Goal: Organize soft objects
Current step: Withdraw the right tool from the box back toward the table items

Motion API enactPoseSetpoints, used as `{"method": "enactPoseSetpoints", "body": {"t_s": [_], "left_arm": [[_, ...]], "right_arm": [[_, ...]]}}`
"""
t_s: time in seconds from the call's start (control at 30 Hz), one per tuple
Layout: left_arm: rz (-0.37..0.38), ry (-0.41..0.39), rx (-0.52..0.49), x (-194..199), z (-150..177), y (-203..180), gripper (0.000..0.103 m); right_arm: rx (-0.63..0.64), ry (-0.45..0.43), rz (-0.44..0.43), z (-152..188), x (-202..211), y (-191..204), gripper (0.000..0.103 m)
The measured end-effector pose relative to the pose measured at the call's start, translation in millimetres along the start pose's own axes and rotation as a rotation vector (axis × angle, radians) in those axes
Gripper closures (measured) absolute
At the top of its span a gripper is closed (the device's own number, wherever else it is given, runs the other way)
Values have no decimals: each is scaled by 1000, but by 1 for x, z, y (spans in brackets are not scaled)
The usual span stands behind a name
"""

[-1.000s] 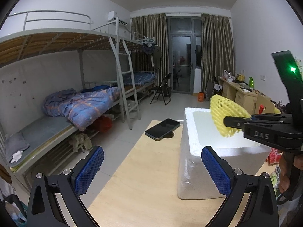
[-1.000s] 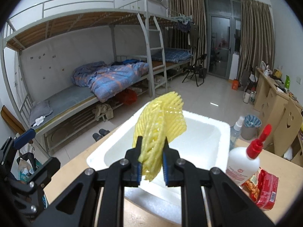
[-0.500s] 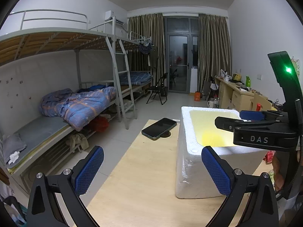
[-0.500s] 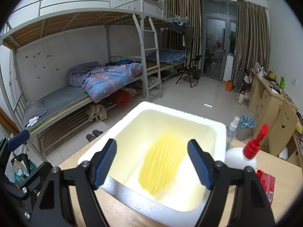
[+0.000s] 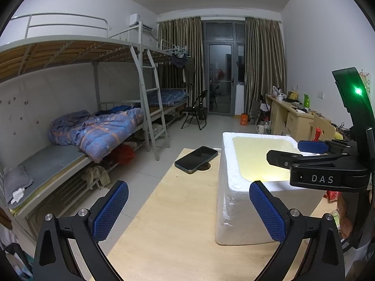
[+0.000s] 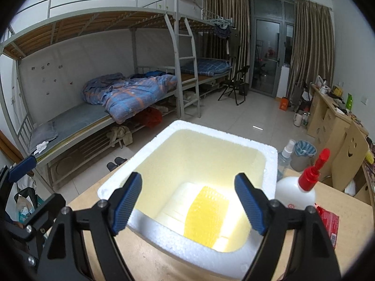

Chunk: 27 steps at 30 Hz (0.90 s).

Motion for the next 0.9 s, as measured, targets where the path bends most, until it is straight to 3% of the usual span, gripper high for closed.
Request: {"method": "enactPoseSetpoints", "body": {"t_s": [0.4,0.63,0.7,0.77,0.9], "left_arm": [[36,-3,-8,6,-2,-17,0],[101,1,-21,11,-3,-45,0],[121,1,-25,11,-3,-56,0],[149,6,-34,12,-3,-68,0],[202,11,-51,16,-2,-92,0]], "right_arm": [[-50,-25,23,3,26,-13,19],[-115,-54,98,13,59,-48,18],[-132,-71,139,18,74,-62,16],[-148,-79,167,24,87,-74,7],[-191,-94,232,39,113,-99,7]]}}
Point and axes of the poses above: each gripper's, at about its wrist camera, not at the fingertips, and x roughly against the way its jaws point, y to its left, z to its underside, the point moved 5 cm from there along -x, roughly the way its jaws point, and after that the axes turned 12 degrees about -y, right-handed, at the moved point
